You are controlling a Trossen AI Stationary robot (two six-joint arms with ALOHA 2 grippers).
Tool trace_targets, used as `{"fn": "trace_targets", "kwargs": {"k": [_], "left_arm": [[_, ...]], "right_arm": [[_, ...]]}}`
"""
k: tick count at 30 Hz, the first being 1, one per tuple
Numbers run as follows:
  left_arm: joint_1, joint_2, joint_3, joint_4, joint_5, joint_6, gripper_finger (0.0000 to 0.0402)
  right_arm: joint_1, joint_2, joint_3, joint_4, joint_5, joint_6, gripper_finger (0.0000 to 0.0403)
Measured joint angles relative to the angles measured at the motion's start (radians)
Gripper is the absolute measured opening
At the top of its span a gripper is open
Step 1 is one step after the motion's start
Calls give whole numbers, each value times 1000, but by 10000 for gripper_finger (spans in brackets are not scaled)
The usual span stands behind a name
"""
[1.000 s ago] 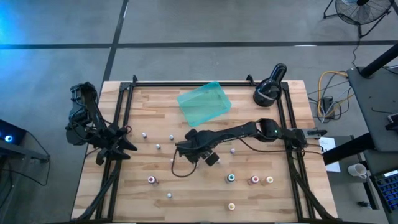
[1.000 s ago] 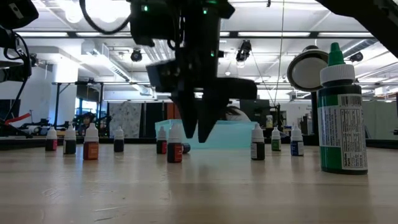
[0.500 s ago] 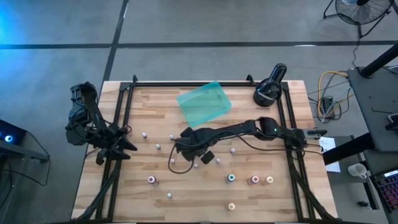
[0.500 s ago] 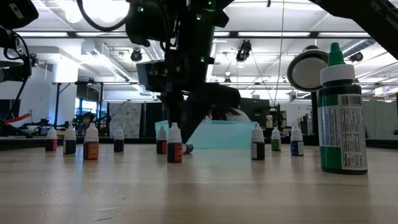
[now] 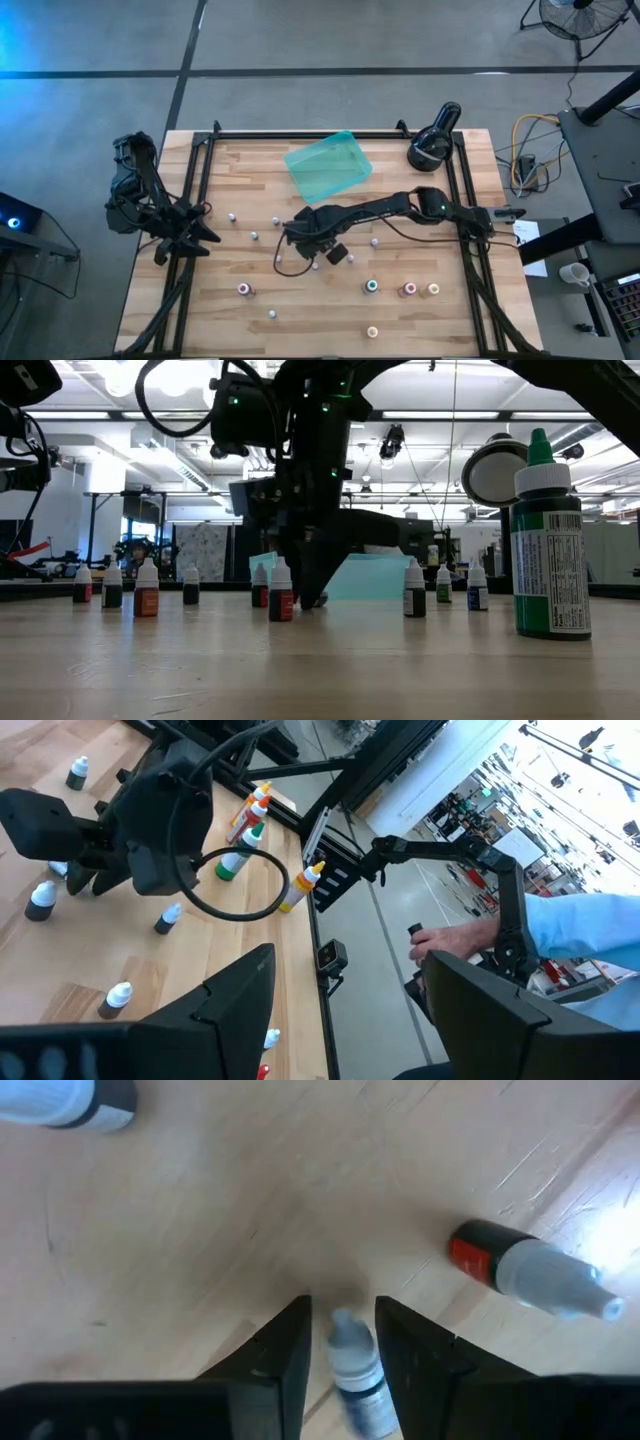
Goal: Pick & Place food coloring
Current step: Adjust the red small food coloring bottle
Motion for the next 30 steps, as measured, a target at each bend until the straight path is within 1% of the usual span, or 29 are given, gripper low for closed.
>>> {"fn": "trace_targets", "kwargs": {"k": [4, 9, 15, 17, 20, 22, 23, 30], "left_arm": [[0, 0, 0, 0, 0, 0, 225], [0, 0, 0, 0, 0, 0, 225], [0, 0, 0, 0, 0, 0, 225], [0, 0, 0, 0, 0, 0, 225], [0, 0, 0, 0, 0, 0, 225], [0, 0, 0, 0, 0, 0, 225], [0, 0, 0, 0, 0, 0, 225], [0, 0, 0, 0, 0, 0, 225]], "right_arm": [[1, 0, 16, -6, 7, 23, 105], [0, -3, 67, -9, 7, 174, 97], [1, -11, 82, -42, 5, 260, 88], [1, -11, 82, -60, -15, 347, 87], [-3, -11, 79, -66, -103, 467, 89], [-5, -11, 78, -66, -154, 483, 93], [-5, -11, 77, -66, -163, 480, 97], [-19, -11, 74, -66, -146, 461, 123]]}}
